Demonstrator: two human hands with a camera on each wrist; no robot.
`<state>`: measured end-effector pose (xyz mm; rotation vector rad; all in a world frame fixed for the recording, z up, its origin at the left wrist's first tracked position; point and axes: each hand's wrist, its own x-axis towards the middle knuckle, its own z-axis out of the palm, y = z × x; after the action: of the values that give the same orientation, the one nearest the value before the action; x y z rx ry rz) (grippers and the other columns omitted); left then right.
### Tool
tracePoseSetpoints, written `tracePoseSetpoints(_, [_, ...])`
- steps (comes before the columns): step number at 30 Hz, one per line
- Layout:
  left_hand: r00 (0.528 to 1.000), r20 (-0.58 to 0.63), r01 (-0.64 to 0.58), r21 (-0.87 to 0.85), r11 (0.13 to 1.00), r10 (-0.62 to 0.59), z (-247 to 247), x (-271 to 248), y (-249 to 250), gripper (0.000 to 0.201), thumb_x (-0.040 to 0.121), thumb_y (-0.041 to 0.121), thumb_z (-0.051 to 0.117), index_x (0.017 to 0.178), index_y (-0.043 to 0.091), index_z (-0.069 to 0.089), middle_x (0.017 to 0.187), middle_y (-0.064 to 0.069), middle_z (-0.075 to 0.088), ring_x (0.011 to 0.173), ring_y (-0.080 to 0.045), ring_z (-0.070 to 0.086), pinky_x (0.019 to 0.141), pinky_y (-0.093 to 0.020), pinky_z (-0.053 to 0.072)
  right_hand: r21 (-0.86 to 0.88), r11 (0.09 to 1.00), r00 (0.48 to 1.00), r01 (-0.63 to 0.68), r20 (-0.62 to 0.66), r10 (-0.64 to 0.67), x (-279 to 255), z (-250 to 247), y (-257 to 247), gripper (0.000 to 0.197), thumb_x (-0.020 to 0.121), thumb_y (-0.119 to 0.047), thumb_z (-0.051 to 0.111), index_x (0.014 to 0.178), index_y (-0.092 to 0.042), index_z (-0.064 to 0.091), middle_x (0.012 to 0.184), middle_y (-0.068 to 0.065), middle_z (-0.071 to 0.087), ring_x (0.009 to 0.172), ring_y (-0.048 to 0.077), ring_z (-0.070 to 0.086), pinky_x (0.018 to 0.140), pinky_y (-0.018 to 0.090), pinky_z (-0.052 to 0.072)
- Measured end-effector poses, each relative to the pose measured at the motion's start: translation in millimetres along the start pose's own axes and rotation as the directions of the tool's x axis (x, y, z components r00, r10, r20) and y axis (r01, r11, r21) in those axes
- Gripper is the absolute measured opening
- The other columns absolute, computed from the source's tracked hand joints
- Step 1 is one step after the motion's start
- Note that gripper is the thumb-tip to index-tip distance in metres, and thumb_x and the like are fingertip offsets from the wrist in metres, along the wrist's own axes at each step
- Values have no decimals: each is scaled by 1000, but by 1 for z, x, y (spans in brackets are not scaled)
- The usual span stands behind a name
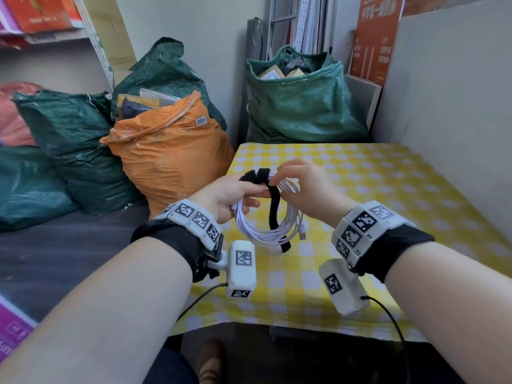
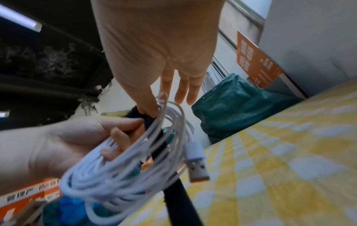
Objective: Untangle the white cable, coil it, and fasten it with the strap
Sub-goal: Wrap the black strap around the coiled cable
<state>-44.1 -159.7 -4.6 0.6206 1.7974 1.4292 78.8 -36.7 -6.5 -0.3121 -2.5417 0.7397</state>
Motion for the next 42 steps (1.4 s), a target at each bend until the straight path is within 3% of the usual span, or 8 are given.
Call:
tracePoseSetpoints(5, [999,39,14,-33,999,-12,0,-4,4,19,93,7,55,110,13,61,99,-11,70,50,-7,45,40,-15,34,-38,999,999,-8,36,10,-1,6,0,49,77,13,47,106,-22,64,107,3,58,81,19,47,56,15,32])
tracePoseSetpoints(10, [994,102,57,-132,990,-43,-2,-4,5,13,94,8,53,103,13,61,95,-10,69,41,-4,42,39,-12,33,-1,999,997,47,-65,-47,0,10,1,35,77,7,63,98,-22,67,101,7,61,89,28,57,75,37,47])
tracePoseSetpoints(14, [992,123,63,-177,982,-41,-5,-3,3,13,94,7,50,101,12,60,73,-3,67,36,-3,39,37,-13,30,16,996,987,85,-136,-82,0,9,0,17,79,-17,74,95,-19,72,93,8,64,82,27,59,74,35,47])
tracePoseSetpoints(22, [989,132,75,-99,992,-62,-5,-2,1,20,95,36,52,96,17,59,46,6,35,32,-6,26,36,-16,23,253,965,986,-63,-136,100,1,4,-9,9,87,-18,63,84,-17,72,93,5,67,81,16,55,76,30,45])
tracePoseSetpoints(26, [993,80,85,-26,996,-82,-7,-3,-2,21,95,35,53,110,21,60,49,5,29,33,-7,24,35,-17,24,537,824,949,-182,-123,290,4,-9,-13,16,92,-21,59,86,-13,72,84,7,65,74,14,53,67,32,47])
tracePoseSetpoints(31, [984,164,63,-2,998,-62,-6,-6,-1,27,96,34,50,117,19,58,50,5,32,36,-7,26,37,-18,26,632,704,881,-324,-69,468,5,-12,-3,23,94,-21,56,92,0,65,81,7,64,70,14,61,70,30,56])
tracePoseSetpoints(35, [963,271,24,-73,997,-3,-3,-8,-4,23,98,32,46,110,19,60,59,2,41,49,-10,36,48,-21,34,553,695,855,-460,64,515,0,-7,-6,23,97,-25,50,88,-3,53,82,18,68,59,23,68,56,35,57])
tracePoseSetpoints(42, [943,331,-12,-18,1000,17,-1,-10,-2,21,97,9,43,114,5,54,91,-9,60,72,-17,55,65,-28,49,439,709,833,-553,263,487,-4,-6,-13,23,100,-21,46,98,0,54,63,11,60,44,17,53,40,24,47])
